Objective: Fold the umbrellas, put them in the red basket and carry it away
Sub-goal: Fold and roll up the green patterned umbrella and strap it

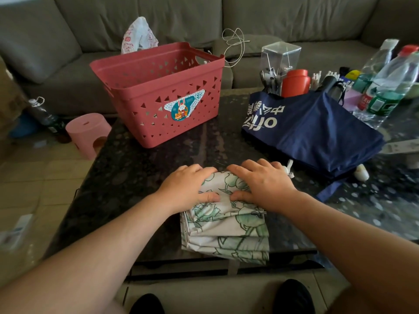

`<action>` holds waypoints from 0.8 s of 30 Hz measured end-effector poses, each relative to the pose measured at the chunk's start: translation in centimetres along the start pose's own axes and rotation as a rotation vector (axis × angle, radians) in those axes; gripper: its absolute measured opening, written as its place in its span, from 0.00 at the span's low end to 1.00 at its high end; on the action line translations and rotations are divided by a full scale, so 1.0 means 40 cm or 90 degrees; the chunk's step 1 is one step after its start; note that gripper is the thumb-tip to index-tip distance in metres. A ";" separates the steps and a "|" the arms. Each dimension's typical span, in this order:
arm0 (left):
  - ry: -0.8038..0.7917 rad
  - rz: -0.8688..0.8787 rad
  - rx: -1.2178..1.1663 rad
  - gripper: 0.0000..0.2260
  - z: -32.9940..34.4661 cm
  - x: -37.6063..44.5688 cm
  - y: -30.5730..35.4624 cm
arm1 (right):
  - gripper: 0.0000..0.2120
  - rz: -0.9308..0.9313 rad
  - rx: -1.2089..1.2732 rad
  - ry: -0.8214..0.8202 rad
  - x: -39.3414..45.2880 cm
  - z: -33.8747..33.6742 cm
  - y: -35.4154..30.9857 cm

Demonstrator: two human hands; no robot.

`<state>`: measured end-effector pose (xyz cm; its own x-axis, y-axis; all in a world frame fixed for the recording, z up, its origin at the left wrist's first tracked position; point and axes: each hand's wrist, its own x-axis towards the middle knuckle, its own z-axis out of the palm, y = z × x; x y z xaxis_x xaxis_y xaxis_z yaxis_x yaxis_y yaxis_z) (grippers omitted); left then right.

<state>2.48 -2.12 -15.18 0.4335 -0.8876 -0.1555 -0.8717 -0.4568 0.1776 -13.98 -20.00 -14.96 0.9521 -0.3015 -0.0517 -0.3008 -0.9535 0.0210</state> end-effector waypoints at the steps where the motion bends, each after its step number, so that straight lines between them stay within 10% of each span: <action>1: 0.005 0.000 -0.007 0.37 0.001 0.001 -0.001 | 0.39 0.000 -0.002 -0.005 0.001 -0.003 -0.001; 24: 0.005 -0.084 0.066 0.29 -0.050 -0.004 0.084 | 0.37 -0.024 -0.006 -0.062 0.028 -0.064 -0.032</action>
<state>-0.05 -3.63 -12.64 0.5476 -0.8207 -0.1632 -0.8255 -0.5617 0.0548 -12.38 -19.12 -12.49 0.9525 -0.2654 -0.1493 -0.2645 -0.9640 0.0259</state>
